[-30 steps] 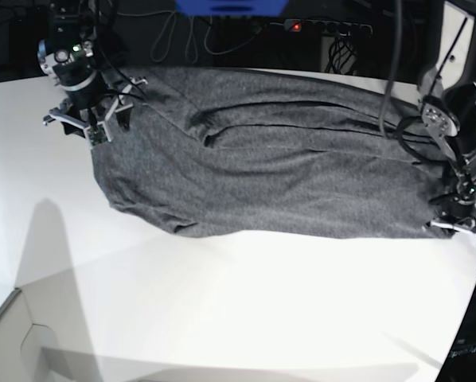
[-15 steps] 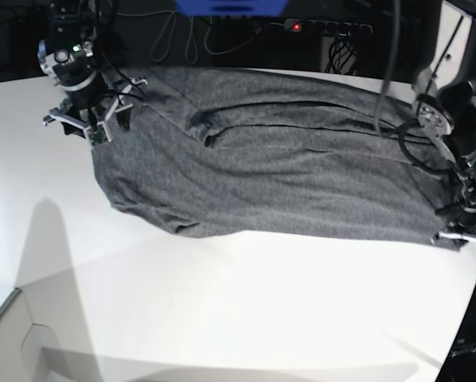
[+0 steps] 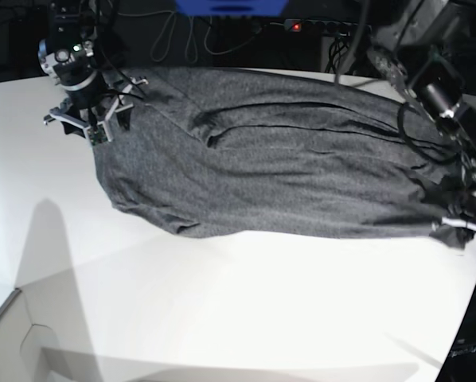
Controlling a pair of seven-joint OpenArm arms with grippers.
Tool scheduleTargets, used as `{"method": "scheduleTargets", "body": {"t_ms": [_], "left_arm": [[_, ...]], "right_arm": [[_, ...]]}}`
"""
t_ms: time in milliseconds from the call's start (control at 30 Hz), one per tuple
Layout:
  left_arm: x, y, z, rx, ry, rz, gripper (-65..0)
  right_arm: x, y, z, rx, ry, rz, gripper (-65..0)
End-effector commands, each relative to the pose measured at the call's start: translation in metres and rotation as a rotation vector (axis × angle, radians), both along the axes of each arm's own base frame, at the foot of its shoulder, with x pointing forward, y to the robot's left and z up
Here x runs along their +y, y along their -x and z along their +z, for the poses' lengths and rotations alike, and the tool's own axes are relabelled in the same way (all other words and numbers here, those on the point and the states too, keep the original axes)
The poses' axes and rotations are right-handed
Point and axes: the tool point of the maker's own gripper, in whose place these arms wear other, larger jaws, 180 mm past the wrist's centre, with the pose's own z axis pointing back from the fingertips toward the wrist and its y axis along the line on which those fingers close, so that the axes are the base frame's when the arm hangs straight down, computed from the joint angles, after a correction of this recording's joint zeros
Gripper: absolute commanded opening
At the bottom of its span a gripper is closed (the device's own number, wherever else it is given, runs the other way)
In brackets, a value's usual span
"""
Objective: Layout the t-shirt on the table in an organized manner, then fold the t-shirt properly
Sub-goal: 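Grasp the shirt corners again with both grippers, then drag the held shirt edge along the table with both grippers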
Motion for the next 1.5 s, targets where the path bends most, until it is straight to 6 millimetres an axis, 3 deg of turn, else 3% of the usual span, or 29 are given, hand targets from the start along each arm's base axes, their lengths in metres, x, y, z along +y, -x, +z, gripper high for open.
{"method": "scheduleTargets", "body": {"t_ms": [0, 200, 500, 700, 767, 867, 1000, 1300, 1467], "left_arm": [[0.007, -0.003, 0.024, -0.072, -0.027, 0.008, -64.9], [0.008, 0.033, 0.02, -0.093, -0.016, 0.012, -64.9], [0.009, 0.073, 0.019, -0.11, 0.0, 0.011, -64.9], [0.008, 0.074, 0.019, -0.117, 0.009, 0.011, -64.9], [0.008, 0.073, 0.02, -0.12, 0.009, 0.011, -64.9], [0.008, 0.072, 0.021, -0.12, 0.008, 0.011, -64.9], [0.015, 0.072, 0.028, -0.127, -0.011, 0.01, -64.9], [0.017, 0.071, 0.032, -0.133, -0.02, 0.008, -64.9], [0.016, 0.07, 0.039, -0.147, -0.032, 0.006, -64.9]], "right_arm": [[-0.001, -0.007, 0.012, -0.049, -0.001, 0.002, -30.6], [-0.009, -0.018, 0.023, -0.094, -0.003, -0.042, -30.2], [-0.011, -0.062, 0.054, -0.218, -0.016, -0.06, -30.1], [0.039, -0.085, 0.065, -0.25, -0.061, 0.105, -23.0], [0.061, -0.089, 0.059, -0.229, -0.077, 0.201, -22.1], [0.077, -0.097, 0.041, -0.17, -0.073, 0.322, -22.1], [0.073, -0.114, 0.024, -0.127, -0.059, 0.346, -22.2], [0.067, -0.147, 0.014, -0.1, -0.071, 0.325, -22.8], [0.065, -0.156, 0.003, -0.066, -0.084, 0.316, -33.3]]}}
